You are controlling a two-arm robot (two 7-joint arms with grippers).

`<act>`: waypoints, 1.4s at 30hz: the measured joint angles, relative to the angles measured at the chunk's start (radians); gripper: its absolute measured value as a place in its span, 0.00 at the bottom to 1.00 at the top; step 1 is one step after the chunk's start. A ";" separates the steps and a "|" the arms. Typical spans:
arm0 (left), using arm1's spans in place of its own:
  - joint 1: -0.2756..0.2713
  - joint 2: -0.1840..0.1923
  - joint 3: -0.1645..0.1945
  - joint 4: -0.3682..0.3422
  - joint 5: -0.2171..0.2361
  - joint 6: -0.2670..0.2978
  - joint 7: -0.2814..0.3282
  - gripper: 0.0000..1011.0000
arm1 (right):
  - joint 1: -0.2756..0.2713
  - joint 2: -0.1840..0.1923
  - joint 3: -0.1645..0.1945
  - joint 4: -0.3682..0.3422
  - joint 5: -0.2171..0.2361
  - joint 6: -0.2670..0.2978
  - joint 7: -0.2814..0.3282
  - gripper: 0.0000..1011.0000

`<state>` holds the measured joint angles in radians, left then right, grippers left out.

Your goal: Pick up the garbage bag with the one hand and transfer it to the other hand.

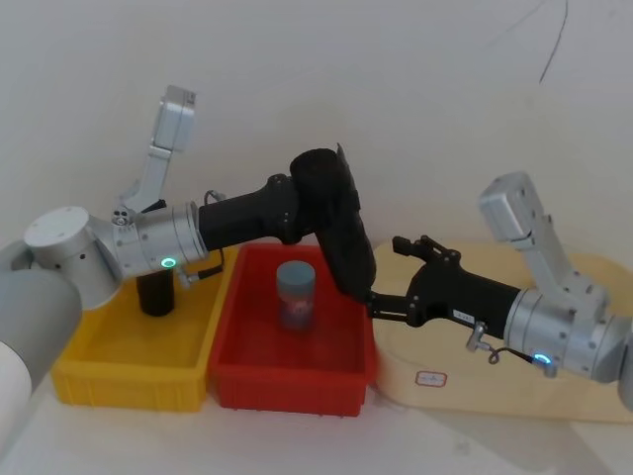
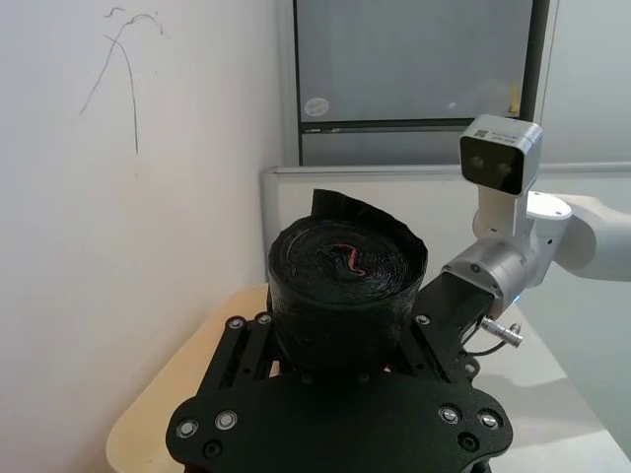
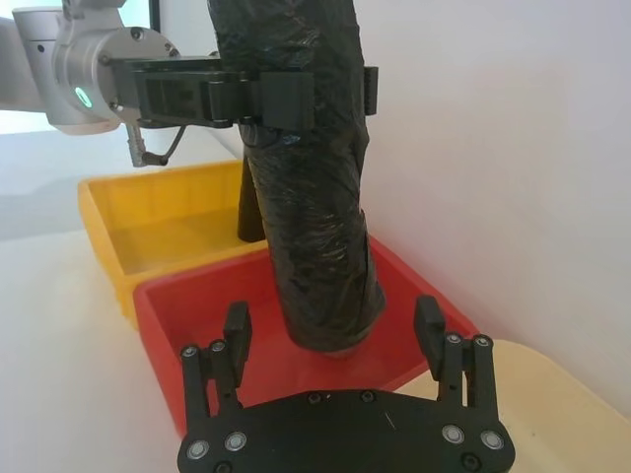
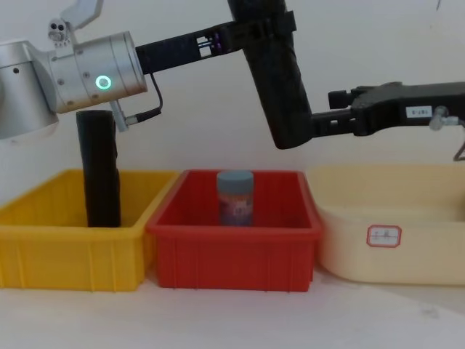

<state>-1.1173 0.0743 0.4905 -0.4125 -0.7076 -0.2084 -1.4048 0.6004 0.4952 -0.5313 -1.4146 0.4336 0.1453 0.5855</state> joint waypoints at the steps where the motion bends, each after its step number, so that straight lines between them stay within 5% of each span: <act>1: 0.000 0.000 0.000 0.000 0.000 0.000 0.000 0.43 | 0.001 -0.002 -0.001 0.002 -0.003 -0.001 -0.002 0.99; 17: -0.003 -0.006 -0.001 0.003 0.003 0.003 -0.005 0.43 | 0.039 -0.052 -0.018 0.058 -0.042 -0.024 -0.012 0.99; 42: -0.004 -0.008 -0.001 0.003 0.003 0.004 -0.006 0.43 | 0.109 -0.110 -0.064 0.137 -0.072 -0.056 0.053 0.99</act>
<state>-1.1214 0.0661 0.4896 -0.4091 -0.7041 -0.2045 -1.4111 0.7089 0.3857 -0.5950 -1.2780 0.3617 0.0890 0.6390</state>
